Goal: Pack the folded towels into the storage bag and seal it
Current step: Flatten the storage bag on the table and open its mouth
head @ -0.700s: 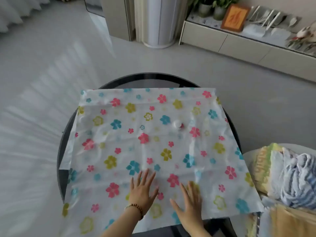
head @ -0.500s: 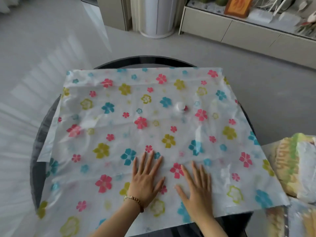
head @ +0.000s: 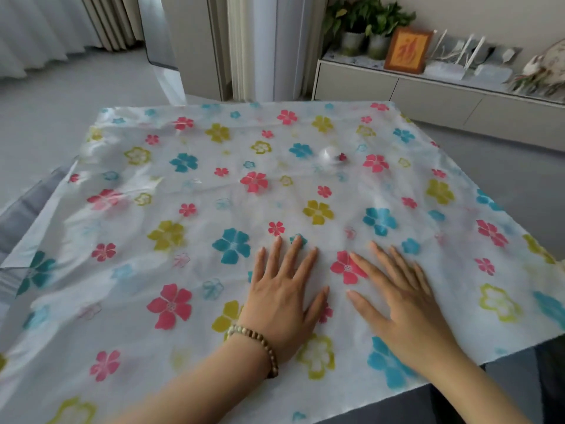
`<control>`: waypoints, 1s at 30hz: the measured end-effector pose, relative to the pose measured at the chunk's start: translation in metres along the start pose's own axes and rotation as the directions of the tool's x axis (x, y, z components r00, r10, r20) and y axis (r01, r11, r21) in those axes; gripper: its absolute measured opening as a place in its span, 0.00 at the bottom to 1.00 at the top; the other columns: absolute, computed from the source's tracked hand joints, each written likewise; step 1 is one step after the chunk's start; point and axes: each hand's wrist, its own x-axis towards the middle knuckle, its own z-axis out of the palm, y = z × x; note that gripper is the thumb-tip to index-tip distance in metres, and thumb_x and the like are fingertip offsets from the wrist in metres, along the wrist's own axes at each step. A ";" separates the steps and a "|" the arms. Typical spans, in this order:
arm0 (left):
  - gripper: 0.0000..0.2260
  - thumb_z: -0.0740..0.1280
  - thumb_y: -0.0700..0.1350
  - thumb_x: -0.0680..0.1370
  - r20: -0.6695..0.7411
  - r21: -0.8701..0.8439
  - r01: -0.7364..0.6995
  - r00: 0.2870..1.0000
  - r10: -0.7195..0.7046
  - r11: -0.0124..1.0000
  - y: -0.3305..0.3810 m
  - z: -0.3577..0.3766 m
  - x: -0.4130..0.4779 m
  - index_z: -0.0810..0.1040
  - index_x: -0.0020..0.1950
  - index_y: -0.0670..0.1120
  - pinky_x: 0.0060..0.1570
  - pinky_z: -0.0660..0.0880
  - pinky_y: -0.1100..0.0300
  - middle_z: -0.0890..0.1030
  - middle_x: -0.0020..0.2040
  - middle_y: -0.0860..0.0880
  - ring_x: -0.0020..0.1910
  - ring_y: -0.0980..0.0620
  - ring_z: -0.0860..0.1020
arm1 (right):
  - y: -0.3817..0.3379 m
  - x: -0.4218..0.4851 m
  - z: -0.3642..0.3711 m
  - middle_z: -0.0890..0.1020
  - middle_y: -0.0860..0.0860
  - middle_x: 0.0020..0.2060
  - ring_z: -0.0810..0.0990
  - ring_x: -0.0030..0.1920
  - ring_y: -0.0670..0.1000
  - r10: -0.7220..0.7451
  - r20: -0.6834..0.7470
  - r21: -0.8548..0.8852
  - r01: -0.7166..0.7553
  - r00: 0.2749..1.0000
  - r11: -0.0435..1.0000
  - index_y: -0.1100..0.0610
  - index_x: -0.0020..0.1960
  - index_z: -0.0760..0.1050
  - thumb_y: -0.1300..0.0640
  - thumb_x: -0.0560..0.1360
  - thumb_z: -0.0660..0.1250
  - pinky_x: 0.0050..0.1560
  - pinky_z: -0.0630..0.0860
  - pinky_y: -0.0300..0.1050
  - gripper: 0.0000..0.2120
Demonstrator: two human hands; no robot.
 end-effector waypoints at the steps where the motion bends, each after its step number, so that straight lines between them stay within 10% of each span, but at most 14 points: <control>1: 0.32 0.40 0.66 0.73 -0.001 0.004 0.002 1.000 -0.002 1.000 0.000 0.001 0.000 0.52 0.76 0.56 0.69 0.30 0.56 0.51 0.78 0.52 0.76 0.48 0.44 | 0.001 0.000 0.001 0.39 0.33 0.72 0.36 0.74 0.38 -0.009 -0.004 0.011 0.009 1.000 1.000 0.26 0.66 0.38 0.28 0.68 0.38 0.74 0.32 0.41 0.27; 11: 0.39 0.51 0.76 0.65 0.157 -0.161 -0.180 0.966 0.205 0.970 0.016 -0.018 -0.030 0.57 0.73 0.62 0.74 0.42 0.50 0.57 0.76 0.58 0.76 0.55 0.49 | -0.003 -0.010 -0.009 0.72 0.47 0.68 0.67 0.71 0.47 0.021 -0.173 0.376 0.046 0.985 0.925 0.52 0.65 0.74 0.50 0.80 0.58 0.72 0.61 0.44 0.16; 15: 0.41 0.57 0.76 0.63 0.218 -0.070 -0.203 0.952 0.213 0.977 0.033 -0.008 -0.068 0.53 0.73 0.64 0.72 0.34 0.49 0.50 0.77 0.59 0.76 0.54 0.43 | -0.006 -0.041 -0.017 0.75 0.47 0.63 0.72 0.63 0.44 0.154 -0.275 0.546 0.023 0.949 0.837 0.54 0.67 0.71 0.55 0.80 0.60 0.61 0.67 0.36 0.16; 20: 0.27 0.59 0.65 0.74 0.190 -0.015 -0.153 0.970 0.153 0.988 0.048 -0.016 -0.078 0.63 0.72 0.59 0.72 0.52 0.56 0.63 0.74 0.56 0.75 0.53 0.57 | 0.005 -0.105 -0.024 0.70 0.47 0.65 0.67 0.61 0.41 0.378 -0.297 0.694 -0.074 0.877 0.716 0.52 0.66 0.68 0.55 0.78 0.62 0.56 0.66 0.33 0.17; 25: 0.17 0.55 0.57 0.80 0.111 0.196 -0.084 0.992 0.063 0.977 0.074 -0.034 -0.076 0.77 0.57 0.49 0.45 0.71 0.58 0.82 0.54 0.47 0.54 0.47 0.78 | 0.012 -0.151 -0.035 0.70 0.52 0.66 0.73 0.59 0.47 0.493 -0.112 0.873 -0.151 0.863 0.463 0.48 0.62 0.68 0.54 0.78 0.63 0.51 0.71 0.37 0.13; 30: 0.14 0.65 0.52 0.77 0.151 -0.179 0.123 0.984 -0.096 0.976 0.085 -0.060 -0.070 0.82 0.46 0.42 0.43 0.73 0.62 0.83 0.43 0.46 0.45 0.47 0.80 | 0.005 -0.164 -0.056 0.64 0.46 0.71 0.68 0.70 0.55 0.356 0.095 0.972 -0.163 0.929 0.168 0.39 0.66 0.65 0.47 0.80 0.57 0.66 0.68 0.48 0.15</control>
